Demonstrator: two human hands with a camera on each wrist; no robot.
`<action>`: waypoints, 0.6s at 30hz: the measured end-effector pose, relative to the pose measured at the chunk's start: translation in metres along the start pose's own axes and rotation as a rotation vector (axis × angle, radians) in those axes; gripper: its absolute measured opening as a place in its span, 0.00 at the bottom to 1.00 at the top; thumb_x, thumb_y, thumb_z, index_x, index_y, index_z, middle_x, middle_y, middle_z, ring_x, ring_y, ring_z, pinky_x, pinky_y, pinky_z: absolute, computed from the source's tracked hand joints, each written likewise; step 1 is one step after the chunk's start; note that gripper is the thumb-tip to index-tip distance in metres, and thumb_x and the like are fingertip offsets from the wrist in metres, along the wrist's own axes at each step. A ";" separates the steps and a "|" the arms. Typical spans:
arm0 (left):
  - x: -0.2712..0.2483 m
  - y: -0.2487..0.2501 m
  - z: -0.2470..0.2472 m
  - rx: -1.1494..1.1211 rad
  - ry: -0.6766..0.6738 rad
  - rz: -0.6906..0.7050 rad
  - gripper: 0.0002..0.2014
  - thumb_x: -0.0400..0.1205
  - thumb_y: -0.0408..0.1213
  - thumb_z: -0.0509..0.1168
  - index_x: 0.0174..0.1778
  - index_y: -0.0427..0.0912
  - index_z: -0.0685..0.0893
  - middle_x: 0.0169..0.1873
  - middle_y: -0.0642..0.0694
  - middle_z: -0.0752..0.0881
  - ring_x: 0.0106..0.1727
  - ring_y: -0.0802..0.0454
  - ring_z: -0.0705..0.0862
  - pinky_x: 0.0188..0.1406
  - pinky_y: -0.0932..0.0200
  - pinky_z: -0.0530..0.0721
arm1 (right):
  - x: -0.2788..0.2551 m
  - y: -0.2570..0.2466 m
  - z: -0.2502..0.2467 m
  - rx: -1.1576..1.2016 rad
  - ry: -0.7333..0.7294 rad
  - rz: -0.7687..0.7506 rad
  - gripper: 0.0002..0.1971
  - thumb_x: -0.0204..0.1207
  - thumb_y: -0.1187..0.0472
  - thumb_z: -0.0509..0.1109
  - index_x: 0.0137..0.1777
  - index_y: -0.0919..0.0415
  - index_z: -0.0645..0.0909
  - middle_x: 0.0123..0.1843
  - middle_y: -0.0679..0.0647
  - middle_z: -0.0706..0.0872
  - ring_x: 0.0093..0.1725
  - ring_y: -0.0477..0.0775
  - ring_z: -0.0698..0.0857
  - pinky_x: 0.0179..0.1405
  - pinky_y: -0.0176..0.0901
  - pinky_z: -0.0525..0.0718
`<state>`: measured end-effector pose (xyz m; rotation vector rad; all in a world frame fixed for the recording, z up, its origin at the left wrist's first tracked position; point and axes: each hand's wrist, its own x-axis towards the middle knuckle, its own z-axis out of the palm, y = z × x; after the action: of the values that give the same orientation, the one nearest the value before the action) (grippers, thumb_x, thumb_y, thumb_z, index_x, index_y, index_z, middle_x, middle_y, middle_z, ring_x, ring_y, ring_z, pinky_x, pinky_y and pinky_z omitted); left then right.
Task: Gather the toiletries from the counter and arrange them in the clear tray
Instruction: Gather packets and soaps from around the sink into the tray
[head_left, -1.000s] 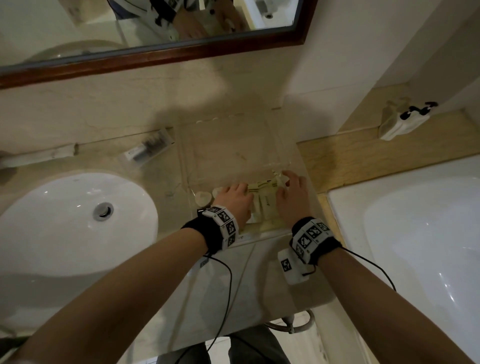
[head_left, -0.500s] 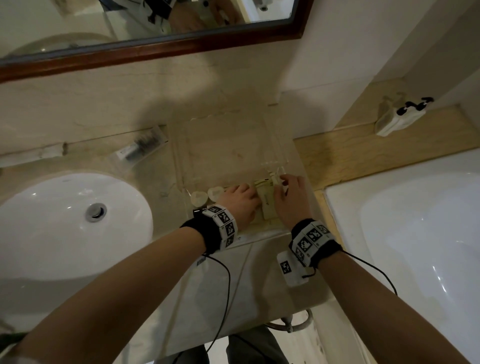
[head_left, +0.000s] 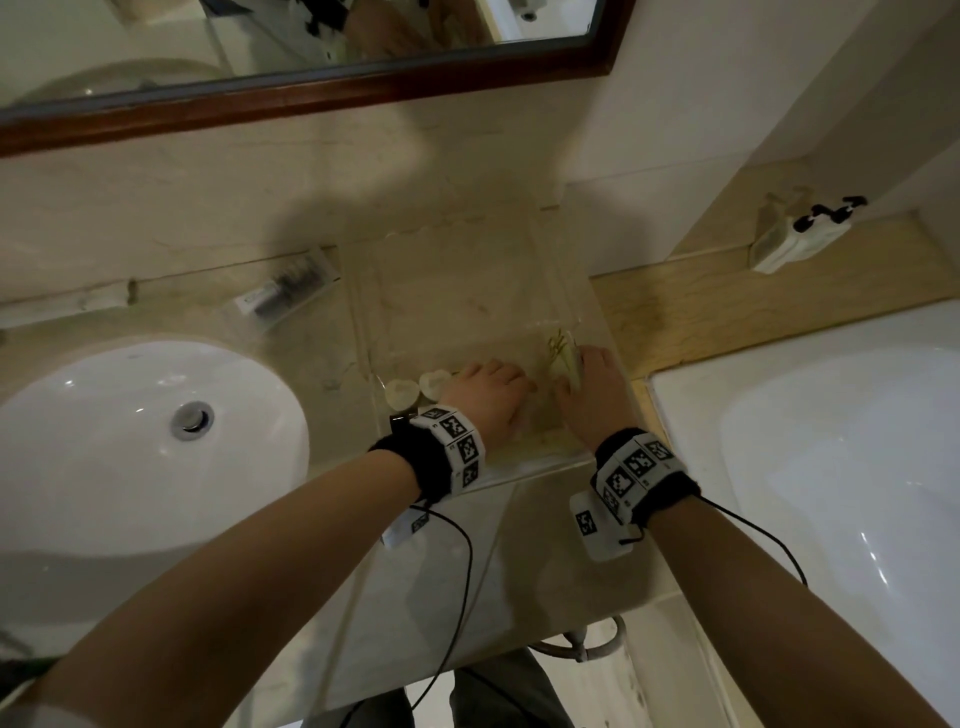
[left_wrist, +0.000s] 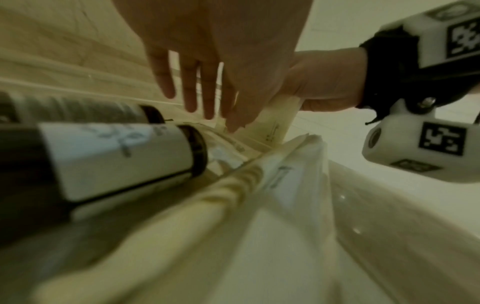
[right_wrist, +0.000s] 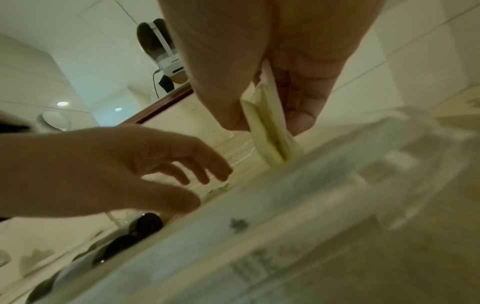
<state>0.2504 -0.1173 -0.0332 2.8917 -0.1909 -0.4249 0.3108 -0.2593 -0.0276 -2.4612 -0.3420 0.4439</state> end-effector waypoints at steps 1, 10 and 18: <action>-0.001 -0.001 0.000 0.035 0.000 -0.065 0.23 0.81 0.40 0.59 0.74 0.45 0.70 0.73 0.46 0.72 0.73 0.45 0.70 0.72 0.51 0.66 | 0.000 0.000 0.000 -0.007 0.004 -0.002 0.19 0.76 0.64 0.65 0.65 0.70 0.71 0.63 0.64 0.74 0.58 0.63 0.78 0.50 0.43 0.74; -0.004 -0.005 0.001 0.171 -0.023 -0.278 0.28 0.80 0.55 0.59 0.70 0.39 0.71 0.67 0.41 0.74 0.71 0.42 0.69 0.71 0.49 0.66 | -0.005 -0.005 0.005 0.051 0.049 0.012 0.17 0.74 0.63 0.68 0.60 0.68 0.72 0.56 0.59 0.75 0.48 0.52 0.74 0.42 0.34 0.69; -0.003 -0.001 -0.007 0.174 -0.026 -0.288 0.21 0.84 0.51 0.53 0.64 0.39 0.76 0.62 0.41 0.81 0.65 0.42 0.75 0.65 0.50 0.68 | -0.007 -0.008 0.013 0.099 0.069 -0.020 0.12 0.73 0.62 0.69 0.44 0.61 0.65 0.44 0.56 0.70 0.39 0.54 0.70 0.37 0.42 0.67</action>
<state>0.2493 -0.1141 -0.0265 3.0968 0.1977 -0.5170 0.2981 -0.2489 -0.0310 -2.3686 -0.3083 0.3580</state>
